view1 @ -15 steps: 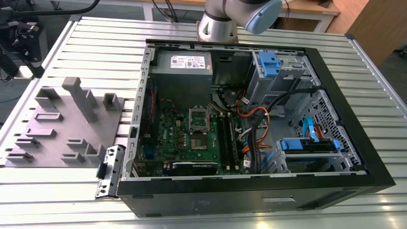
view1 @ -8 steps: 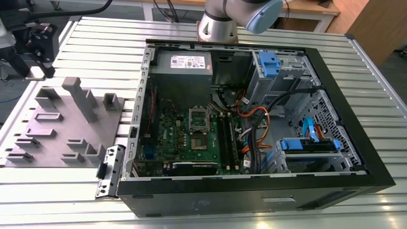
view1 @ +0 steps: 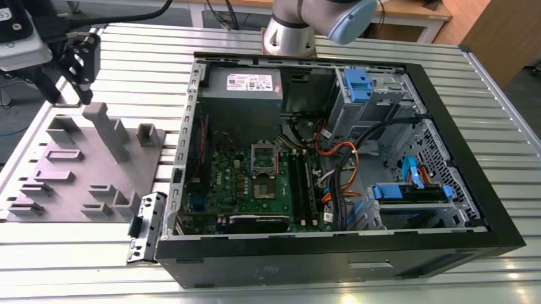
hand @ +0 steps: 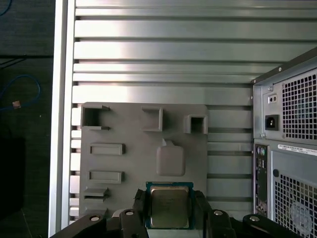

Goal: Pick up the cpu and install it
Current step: 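Pick up the cpu and move it towards the insertion slot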

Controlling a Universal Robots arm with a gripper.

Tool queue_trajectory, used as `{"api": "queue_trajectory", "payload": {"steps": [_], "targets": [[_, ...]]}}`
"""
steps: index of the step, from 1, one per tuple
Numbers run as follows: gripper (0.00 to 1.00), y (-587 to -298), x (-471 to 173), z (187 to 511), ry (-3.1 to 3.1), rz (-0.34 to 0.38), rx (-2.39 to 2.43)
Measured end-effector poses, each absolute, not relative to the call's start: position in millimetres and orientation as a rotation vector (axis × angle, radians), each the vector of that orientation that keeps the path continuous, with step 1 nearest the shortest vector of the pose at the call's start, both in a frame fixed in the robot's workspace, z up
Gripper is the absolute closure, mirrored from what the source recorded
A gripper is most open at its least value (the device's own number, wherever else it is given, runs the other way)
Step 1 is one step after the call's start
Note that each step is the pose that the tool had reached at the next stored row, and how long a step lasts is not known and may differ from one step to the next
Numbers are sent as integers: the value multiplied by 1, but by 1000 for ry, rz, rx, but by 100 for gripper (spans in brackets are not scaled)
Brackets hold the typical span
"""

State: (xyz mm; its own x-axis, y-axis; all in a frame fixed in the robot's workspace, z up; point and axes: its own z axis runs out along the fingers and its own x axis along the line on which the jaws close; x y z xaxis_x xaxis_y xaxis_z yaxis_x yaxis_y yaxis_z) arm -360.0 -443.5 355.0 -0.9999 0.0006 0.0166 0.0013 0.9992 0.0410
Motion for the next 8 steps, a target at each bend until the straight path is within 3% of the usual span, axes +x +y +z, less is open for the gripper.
{"api": "queue_trajectory", "payload": {"steps": [8], "targets": [[53, -444, -331, 355, -3124, -64, -1]]}}
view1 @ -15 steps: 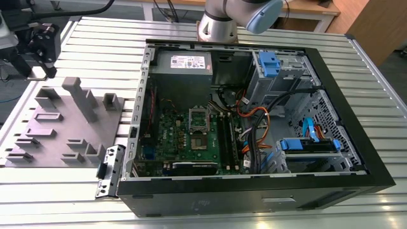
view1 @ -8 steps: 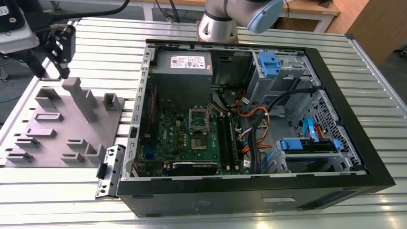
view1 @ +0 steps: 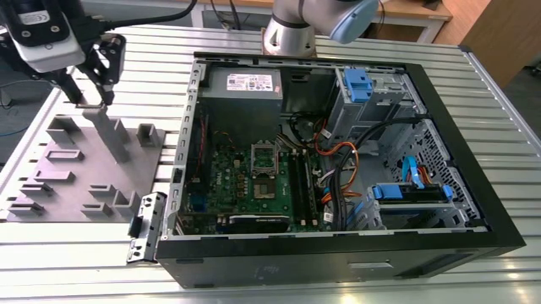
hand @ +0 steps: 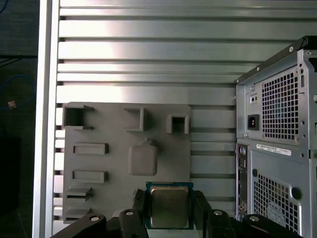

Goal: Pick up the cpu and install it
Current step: 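Pick up the cpu and move it towards the insertion slot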

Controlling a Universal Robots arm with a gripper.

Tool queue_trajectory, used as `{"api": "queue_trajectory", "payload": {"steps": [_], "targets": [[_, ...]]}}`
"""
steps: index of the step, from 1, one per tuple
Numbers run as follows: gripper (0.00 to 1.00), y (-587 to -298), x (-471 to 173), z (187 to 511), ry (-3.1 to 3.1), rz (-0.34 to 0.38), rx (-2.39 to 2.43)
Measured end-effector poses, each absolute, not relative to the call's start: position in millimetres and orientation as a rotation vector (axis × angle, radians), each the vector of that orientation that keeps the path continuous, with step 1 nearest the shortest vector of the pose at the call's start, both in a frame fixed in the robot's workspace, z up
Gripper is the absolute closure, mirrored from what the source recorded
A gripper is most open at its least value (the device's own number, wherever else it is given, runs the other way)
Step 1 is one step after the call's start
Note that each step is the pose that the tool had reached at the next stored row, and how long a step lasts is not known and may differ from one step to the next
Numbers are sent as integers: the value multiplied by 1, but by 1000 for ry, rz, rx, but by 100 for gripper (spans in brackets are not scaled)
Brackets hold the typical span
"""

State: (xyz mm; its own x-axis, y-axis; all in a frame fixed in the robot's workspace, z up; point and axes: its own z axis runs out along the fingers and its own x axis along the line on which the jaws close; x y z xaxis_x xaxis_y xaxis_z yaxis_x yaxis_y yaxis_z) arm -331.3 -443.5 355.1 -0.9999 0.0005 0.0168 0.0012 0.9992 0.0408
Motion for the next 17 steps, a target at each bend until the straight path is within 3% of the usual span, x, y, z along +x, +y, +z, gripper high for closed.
{"api": "queue_trajectory", "payload": {"steps": [17], "targets": [[53, -444, -312, 360, -3124, -65, -1]]}}
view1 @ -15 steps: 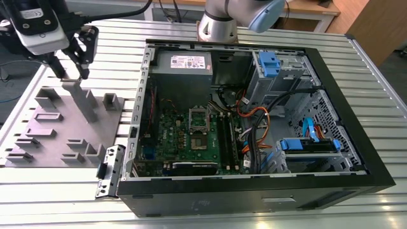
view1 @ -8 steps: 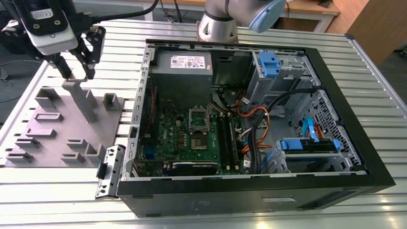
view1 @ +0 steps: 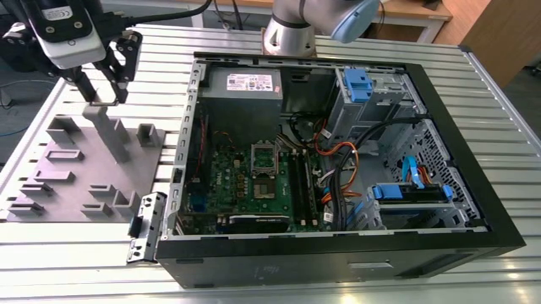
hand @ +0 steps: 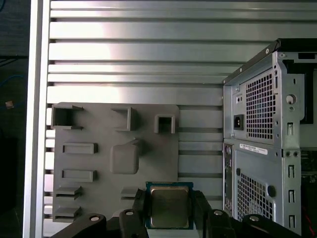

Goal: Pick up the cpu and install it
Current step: 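Pick up the cpu and move it towards the insertion slot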

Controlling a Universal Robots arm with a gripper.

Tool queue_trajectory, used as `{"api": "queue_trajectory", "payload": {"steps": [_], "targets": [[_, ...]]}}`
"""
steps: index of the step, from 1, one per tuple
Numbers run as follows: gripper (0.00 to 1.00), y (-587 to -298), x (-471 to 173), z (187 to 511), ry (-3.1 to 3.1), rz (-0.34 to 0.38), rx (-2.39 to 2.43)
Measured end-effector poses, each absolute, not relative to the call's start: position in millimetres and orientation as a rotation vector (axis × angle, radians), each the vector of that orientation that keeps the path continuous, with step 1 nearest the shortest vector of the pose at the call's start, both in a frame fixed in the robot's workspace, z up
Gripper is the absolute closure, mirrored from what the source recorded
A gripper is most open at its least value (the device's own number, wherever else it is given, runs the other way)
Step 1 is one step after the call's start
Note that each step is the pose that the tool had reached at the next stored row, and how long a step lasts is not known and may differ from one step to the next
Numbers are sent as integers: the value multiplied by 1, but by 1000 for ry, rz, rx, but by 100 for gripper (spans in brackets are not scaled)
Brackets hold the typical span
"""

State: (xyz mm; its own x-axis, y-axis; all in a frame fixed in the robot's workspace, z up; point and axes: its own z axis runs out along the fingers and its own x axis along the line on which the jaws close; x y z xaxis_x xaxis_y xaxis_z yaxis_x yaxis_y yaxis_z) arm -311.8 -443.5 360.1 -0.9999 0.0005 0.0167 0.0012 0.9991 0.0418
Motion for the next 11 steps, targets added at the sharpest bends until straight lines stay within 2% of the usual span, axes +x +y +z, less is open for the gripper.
{"api": "queue_trajectory", "payload": {"steps": [11], "targets": [[53, -444, -270, 360, -3124, -65, -1]]}}
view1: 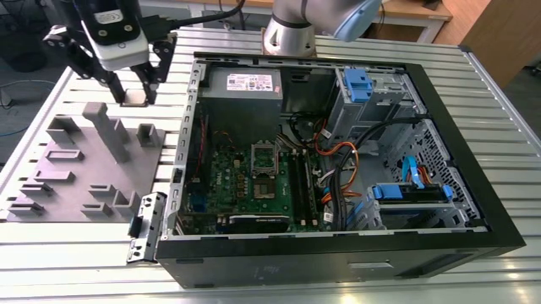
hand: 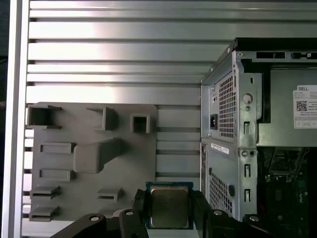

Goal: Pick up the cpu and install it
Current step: 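Pick up the cpu and move it towards the insertion slot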

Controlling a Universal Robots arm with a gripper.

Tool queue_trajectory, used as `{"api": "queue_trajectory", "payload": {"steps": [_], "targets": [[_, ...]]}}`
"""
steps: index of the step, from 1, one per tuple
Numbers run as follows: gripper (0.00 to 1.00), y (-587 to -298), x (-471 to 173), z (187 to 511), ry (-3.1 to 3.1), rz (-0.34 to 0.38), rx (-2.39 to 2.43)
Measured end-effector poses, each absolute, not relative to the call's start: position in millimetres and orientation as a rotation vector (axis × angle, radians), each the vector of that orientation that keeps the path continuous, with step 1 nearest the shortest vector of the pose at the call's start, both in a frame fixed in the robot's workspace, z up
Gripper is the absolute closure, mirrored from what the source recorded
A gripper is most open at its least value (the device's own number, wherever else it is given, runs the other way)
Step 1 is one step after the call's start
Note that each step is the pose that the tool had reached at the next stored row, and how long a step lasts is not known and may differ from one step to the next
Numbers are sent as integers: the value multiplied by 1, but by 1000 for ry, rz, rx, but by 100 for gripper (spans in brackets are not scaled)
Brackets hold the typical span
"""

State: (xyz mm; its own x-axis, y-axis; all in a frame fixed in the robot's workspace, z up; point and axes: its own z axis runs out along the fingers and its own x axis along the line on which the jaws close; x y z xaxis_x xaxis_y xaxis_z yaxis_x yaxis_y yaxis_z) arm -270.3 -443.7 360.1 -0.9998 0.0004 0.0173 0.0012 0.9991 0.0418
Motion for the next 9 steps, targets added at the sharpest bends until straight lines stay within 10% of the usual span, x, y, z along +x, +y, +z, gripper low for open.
{"api": "queue_trajectory", "payload": {"steps": [9], "targets": [[53, -444, -229, 360, -3122, -65, -1]]}}
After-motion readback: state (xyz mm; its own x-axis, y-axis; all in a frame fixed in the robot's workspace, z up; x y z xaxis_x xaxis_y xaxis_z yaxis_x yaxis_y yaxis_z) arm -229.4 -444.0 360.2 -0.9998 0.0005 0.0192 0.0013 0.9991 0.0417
